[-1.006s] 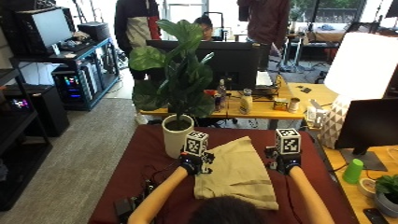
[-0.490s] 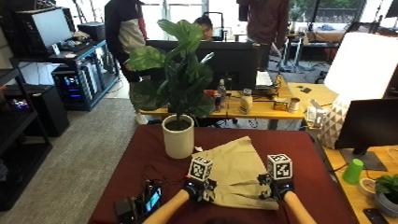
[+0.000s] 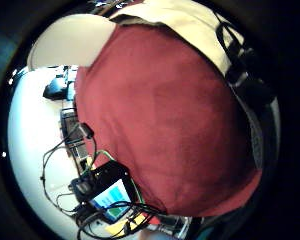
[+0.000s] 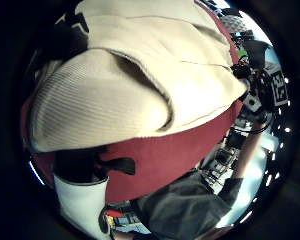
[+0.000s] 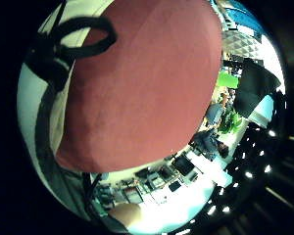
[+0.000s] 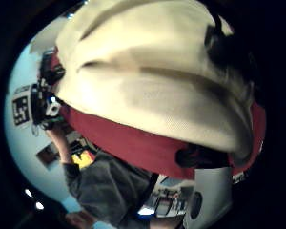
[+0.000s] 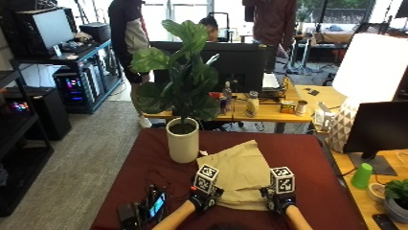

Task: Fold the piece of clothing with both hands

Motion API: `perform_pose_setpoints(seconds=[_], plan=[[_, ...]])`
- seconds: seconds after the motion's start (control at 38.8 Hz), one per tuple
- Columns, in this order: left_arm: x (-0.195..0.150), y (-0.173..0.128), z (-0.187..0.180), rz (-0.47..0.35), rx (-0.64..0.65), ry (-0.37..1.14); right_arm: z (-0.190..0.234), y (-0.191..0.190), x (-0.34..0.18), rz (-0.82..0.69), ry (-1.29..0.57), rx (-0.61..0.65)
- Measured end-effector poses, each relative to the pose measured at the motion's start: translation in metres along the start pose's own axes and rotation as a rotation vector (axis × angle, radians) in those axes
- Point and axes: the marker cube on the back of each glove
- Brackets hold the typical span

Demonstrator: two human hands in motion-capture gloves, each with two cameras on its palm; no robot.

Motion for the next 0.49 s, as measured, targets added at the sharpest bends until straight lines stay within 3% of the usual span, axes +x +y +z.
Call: perform_pose_setpoints(seconds=[0.13, 0.28, 0.39, 0.49], plan=[[-0.001, -0.011, -0.008, -0.016, 0.015, -0.034, -0.015, -0.005, -0.005, -0.005, -0.055, 0.049], [0.01, 0.034, -0.058, -0.027, -0.079, 0.007, -0.029, 0.002, -0.007, 0.05, -0.072, -0.069], [0.009, 0.037, -0.072, -0.005, -0.136, 0.044, -0.051, 0.031, -0.017, 0.091, -0.064, -0.122], [0.01, 0.041, -0.075, 0.022, -0.227, 0.068, -0.056, 0.034, -0.018, 0.088, -0.047, -0.119]])
